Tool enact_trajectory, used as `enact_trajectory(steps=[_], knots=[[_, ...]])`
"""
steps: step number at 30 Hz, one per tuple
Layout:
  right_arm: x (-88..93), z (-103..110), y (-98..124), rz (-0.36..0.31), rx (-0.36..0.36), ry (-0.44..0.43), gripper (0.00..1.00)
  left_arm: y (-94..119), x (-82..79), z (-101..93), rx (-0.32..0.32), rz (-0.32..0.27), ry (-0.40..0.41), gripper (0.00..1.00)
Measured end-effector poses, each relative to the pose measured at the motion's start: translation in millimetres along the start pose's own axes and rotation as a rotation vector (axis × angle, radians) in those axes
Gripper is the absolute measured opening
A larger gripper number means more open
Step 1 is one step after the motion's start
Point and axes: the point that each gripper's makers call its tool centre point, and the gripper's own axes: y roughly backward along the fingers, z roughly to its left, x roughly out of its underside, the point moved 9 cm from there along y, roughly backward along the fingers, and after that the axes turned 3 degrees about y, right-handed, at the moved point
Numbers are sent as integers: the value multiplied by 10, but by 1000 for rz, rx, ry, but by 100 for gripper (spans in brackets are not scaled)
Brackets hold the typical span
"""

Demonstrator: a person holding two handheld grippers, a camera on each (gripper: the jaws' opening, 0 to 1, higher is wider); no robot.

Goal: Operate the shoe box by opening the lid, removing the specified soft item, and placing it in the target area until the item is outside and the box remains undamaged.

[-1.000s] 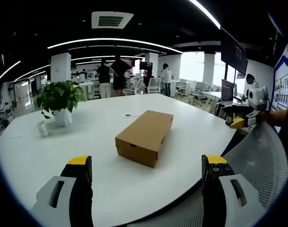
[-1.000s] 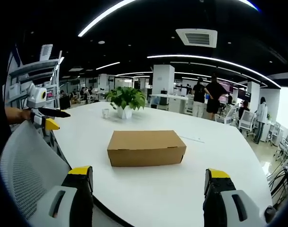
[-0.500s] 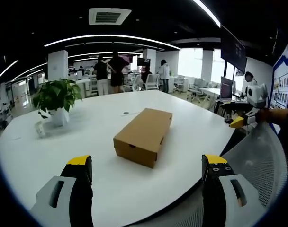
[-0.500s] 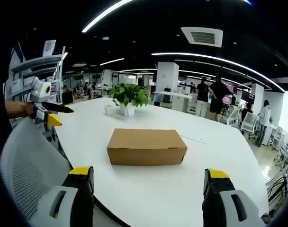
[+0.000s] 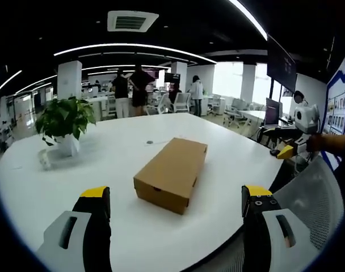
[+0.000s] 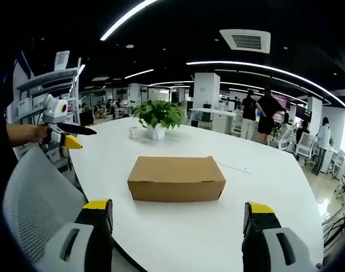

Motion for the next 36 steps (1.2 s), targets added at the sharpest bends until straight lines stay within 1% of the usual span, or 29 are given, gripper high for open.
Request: enact_trajectory(steps=[8,12,17,23,27,36], knots=[[-27,-125,-68,6,-13,16,96,-180,0,-14,8,18,12,100],[-46,-203,-117,6,-15,26,95,-261,-28,-12,4,13,24,100],[-69,-303,-181,4,-21,30,95,-354,-66,-33,-3,9,22,100],[-63,-419,-259,8,-26,32,95,-444,-96,-51,-13,6,39,100],[-65,-494,-317,10,-34,39,94,-491,-89,-64,-13,18,39,100],[-46,-627,-454,25,-66,65,93,-600,-59,-95,-22,38,75,100]])
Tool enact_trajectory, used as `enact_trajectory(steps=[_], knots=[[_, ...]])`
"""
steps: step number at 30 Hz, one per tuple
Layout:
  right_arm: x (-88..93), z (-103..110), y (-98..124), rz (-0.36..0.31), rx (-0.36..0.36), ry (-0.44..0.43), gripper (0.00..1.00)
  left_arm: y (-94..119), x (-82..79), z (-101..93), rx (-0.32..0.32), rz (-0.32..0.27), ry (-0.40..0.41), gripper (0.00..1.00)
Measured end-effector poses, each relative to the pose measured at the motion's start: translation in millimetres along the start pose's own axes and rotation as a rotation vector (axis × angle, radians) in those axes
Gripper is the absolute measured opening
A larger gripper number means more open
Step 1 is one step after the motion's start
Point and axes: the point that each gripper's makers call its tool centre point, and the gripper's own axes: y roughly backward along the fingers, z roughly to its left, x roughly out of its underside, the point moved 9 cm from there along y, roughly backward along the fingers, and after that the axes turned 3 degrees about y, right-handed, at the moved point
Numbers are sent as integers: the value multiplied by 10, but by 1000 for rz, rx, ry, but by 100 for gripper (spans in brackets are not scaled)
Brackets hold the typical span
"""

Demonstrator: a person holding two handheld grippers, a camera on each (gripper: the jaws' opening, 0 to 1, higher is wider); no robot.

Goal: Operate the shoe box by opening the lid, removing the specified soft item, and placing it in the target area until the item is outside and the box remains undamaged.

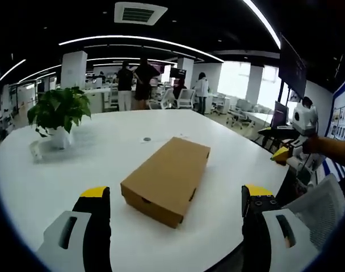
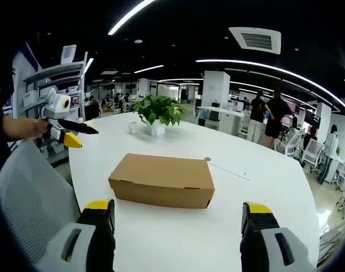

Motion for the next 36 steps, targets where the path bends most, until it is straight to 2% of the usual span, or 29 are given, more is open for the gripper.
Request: enact_trajectory(steps=[11,24,36], knots=[[29,-192,-168,-1,-26,24,88,-149,65,-54,-15,27,14,100],[123,-343,-383,23,-67,60,83,-290,164,-50,-64,67,21,100],[152,-432,-619,7,-103,68,77,-434,276,-6,-105,96,79,98]])
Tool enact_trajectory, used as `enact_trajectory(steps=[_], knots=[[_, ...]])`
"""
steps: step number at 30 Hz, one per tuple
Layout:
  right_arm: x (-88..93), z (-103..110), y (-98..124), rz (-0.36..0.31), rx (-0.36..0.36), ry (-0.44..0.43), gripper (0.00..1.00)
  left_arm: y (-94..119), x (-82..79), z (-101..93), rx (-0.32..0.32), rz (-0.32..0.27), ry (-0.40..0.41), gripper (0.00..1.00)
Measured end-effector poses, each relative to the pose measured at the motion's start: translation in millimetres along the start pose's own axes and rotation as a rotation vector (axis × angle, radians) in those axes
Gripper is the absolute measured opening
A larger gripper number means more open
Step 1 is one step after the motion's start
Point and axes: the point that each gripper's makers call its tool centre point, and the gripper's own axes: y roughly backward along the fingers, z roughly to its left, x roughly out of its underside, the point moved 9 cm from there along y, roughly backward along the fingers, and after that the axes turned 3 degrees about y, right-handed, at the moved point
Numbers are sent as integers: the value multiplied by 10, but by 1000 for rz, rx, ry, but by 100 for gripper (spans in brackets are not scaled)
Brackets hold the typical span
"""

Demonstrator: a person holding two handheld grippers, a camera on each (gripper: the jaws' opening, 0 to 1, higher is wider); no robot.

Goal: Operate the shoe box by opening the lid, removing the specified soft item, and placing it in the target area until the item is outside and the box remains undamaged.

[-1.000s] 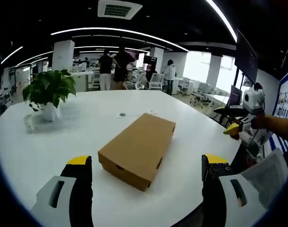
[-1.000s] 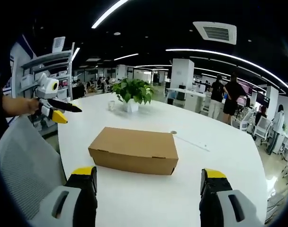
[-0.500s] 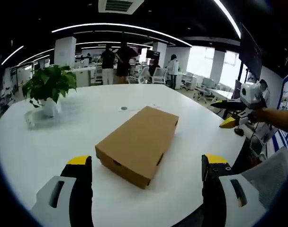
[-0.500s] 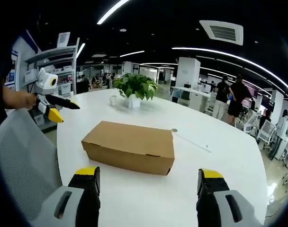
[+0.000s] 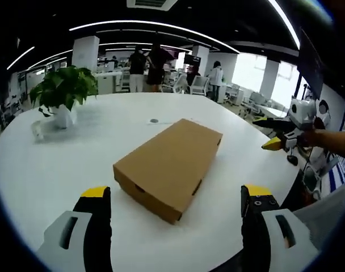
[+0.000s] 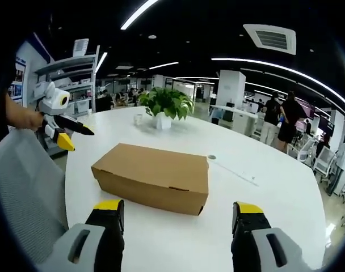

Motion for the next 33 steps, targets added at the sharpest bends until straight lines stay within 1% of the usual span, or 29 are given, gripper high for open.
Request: enact_trajectory(steps=[2,6,11,15,20,27,33], knots=[[6,-16,-37,3,-10,8,77,-23,18,-10,-10,-5,12,98],[25,-53,-113,12,-17,9,76,-69,65,-20,-32,-7,9,99],[69,-85,-195,31,-31,13,76,-155,154,-39,-48,9,58,99],[91,-103,-237,37,-41,17,76,-213,212,-64,-59,28,45,99],[110,-140,-282,39,-46,26,74,-257,239,-57,-79,20,58,98],[146,-180,-345,53,-52,39,74,-334,287,-36,-82,14,86,97],[192,-181,-400,79,-69,60,73,-391,375,-46,-92,17,106,95]])
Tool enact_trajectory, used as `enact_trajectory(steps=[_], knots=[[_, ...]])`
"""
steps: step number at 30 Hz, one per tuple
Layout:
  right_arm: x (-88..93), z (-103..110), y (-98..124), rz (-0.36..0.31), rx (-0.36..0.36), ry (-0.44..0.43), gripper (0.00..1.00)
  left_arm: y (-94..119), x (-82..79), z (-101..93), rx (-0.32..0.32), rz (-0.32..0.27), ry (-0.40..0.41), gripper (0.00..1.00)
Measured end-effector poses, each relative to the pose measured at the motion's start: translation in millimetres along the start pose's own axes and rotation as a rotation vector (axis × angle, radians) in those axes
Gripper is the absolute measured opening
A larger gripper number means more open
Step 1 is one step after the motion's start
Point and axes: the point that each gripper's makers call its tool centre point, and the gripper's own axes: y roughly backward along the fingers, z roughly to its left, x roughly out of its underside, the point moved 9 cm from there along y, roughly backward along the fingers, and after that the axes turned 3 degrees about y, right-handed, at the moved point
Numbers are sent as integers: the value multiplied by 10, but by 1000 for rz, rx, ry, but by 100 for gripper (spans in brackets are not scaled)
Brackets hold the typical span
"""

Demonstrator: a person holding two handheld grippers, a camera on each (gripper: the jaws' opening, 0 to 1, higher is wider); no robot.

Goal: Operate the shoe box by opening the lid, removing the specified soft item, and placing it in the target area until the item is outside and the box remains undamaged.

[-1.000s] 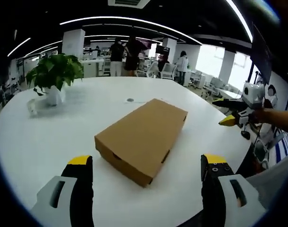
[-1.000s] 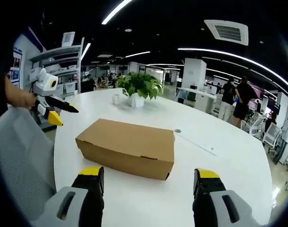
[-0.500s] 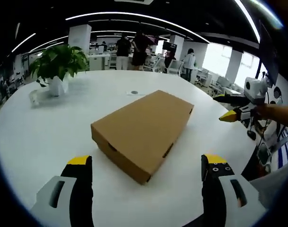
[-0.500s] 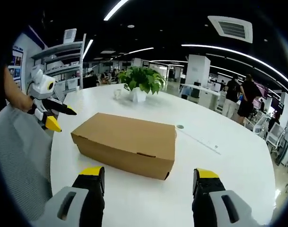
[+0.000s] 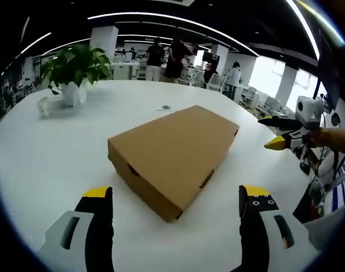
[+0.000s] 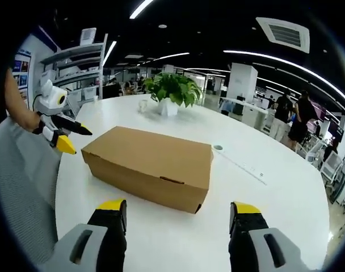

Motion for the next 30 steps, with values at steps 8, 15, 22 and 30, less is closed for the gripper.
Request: enact_trajectory(steps=[8,15,22,30], knots=[[53,-20,-107,20,-9,12,72,-50,44,-7,-15,7,3,94],[85,-58,-220,27,-22,12,71,-99,40,37,-36,1,27,92],[79,-72,-322,29,-37,10,71,-135,52,33,-40,2,36,91],[98,-96,-425,38,-46,12,71,-184,18,54,-48,-3,51,90]])
